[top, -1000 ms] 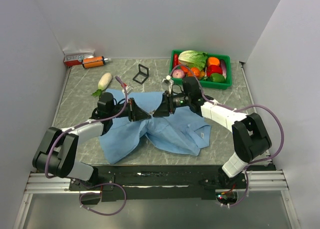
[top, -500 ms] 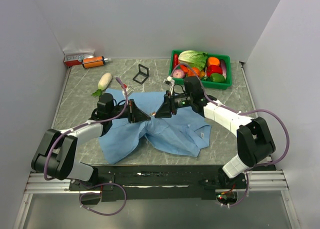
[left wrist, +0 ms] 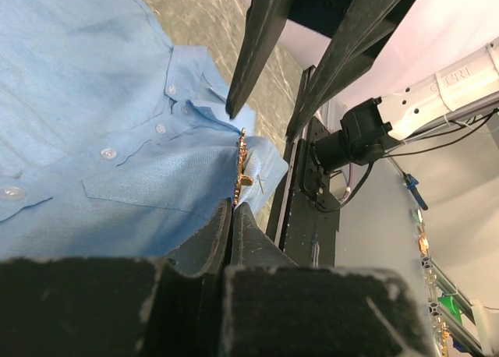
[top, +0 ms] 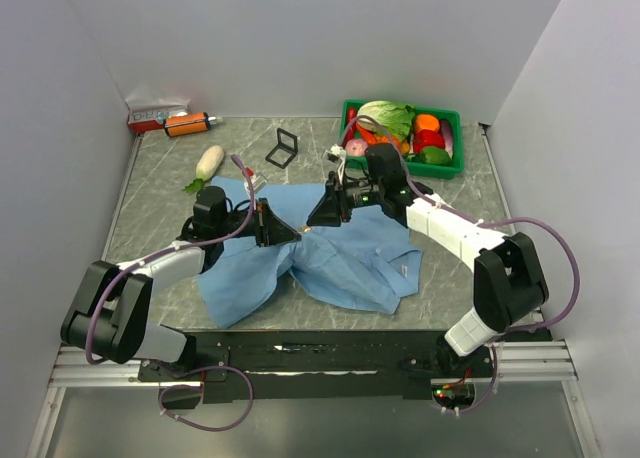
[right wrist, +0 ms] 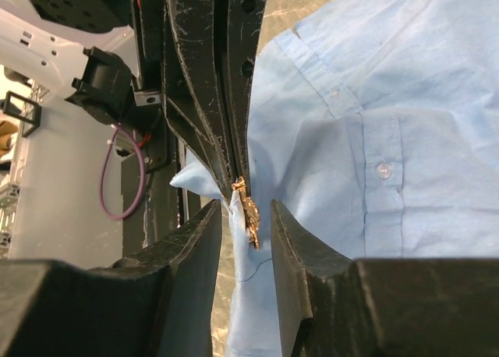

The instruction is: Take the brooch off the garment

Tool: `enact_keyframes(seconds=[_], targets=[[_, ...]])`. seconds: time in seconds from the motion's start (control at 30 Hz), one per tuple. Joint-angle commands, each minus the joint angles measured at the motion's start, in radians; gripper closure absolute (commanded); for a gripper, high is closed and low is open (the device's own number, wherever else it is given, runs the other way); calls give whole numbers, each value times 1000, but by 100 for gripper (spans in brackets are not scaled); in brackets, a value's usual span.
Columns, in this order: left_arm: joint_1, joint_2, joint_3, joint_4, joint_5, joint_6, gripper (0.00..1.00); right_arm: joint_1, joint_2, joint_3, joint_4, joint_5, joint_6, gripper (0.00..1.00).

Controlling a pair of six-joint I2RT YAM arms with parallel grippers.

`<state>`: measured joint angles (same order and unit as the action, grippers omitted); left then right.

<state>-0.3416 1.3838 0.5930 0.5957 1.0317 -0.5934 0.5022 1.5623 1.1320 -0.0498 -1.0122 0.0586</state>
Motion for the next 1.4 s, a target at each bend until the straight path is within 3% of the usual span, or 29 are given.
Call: enact_keyframes(seconds=[0.0, 0.3, 0.5, 0.57, 0.67, 0.7, 0.77, 0.8, 0.9, 0.97, 1.0, 1.07, 1.2, 1.23, 1.37], targets=[[3, -35, 2, 24, 31, 23, 99, 24, 25, 45, -21, -17, -49, 62], [3, -39, -4, 24, 31, 23, 99, 44, 24, 38, -44, -9, -111, 70], [3, -40, 4, -11, 28, 47, 99, 44, 38, 54, -38, -11, -109, 97], [3, -37, 13, -57, 22, 75, 97, 45, 35, 75, -57, -5, -137, 100], [6, -34, 51, -172, 5, 136, 56, 55, 18, 136, -165, 35, -279, 100], [16, -34, 91, -227, 5, 156, 29, 58, 2, 153, -207, 53, -390, 100], [33, -28, 152, -363, -10, 268, 8, 65, -22, 186, -301, 125, -507, 100], [45, -23, 230, -548, -66, 317, 4, 67, -54, 187, -317, 147, -604, 100], [58, -5, 344, -765, -209, 496, 4, 76, -138, 144, -320, 224, -768, 100], [56, 3, 392, -809, -344, 498, 4, 103, -178, 89, -314, 288, -850, 100], [56, 7, 405, -839, -489, 450, 4, 116, -220, 68, -305, 312, -928, 100], [58, 27, 438, -890, -590, 452, 4, 159, -278, 2, -277, 372, -1030, 100], [53, 110, 484, -1092, -611, 663, 4, 231, -352, -92, -248, 458, -1172, 100], [52, 182, 502, -1213, -593, 706, 4, 240, -363, -116, -251, 469, -1195, 100], [46, 328, 538, -1361, -562, 823, 4, 266, -387, -149, -265, 500, -1292, 100]])
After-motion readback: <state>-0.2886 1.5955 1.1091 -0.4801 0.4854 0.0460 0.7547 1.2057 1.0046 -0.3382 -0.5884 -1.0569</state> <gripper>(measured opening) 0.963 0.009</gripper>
